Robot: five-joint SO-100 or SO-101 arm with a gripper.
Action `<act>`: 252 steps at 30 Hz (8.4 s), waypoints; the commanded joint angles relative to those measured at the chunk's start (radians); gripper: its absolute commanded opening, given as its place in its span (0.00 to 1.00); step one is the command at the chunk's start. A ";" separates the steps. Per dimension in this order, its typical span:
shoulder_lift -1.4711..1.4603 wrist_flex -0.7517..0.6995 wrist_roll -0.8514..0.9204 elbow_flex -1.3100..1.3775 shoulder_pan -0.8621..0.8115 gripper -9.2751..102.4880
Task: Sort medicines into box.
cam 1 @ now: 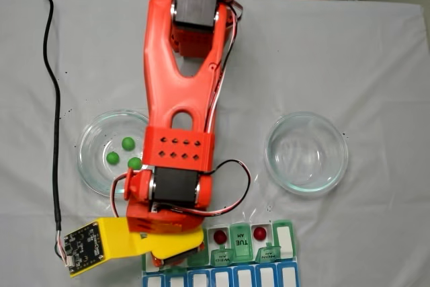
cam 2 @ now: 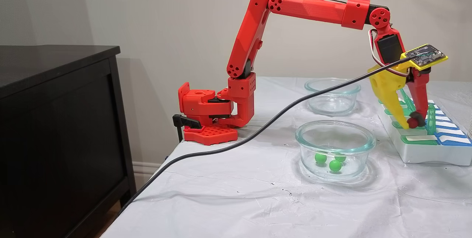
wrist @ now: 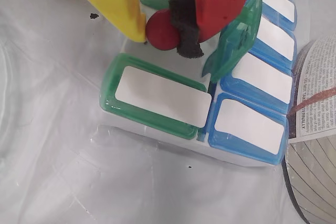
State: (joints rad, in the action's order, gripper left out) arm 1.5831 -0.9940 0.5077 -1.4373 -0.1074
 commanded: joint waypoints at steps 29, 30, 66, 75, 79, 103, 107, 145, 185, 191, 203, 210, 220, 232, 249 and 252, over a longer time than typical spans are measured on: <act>0.106 -0.155 0.110 0.048 0.046 0.08; 0.118 -0.163 0.117 0.048 0.046 0.08; 1.618 -0.230 0.123 -1.187 0.160 0.08; 1.621 -0.117 0.106 -1.502 0.146 0.08; 1.621 -0.147 0.104 -1.554 0.163 0.08; 1.621 -0.150 0.032 -1.552 0.112 0.09; 1.623 -0.150 0.006 -1.552 0.086 0.13; 1.624 -0.146 -0.077 -1.554 0.034 0.10; 1.624 -0.146 -0.075 -1.554 0.034 0.08; 1.624 -0.146 -0.075 -1.554 0.034 0.08; 1.624 -0.153 -0.037 -1.552 0.052 0.08; 1.621 -0.147 0.117 -1.554 0.285 0.08; 1.621 -0.126 0.103 -1.526 0.153 0.08; 1.526 -0.083 0.225 -1.166 0.077 0.08; 1.071 0.015 0.322 -0.868 -0.058 0.08; 0.911 -0.064 0.371 -0.716 -0.074 0.08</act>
State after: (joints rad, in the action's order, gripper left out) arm 2.6139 -1.0140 0.8406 -2.3731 -0.1703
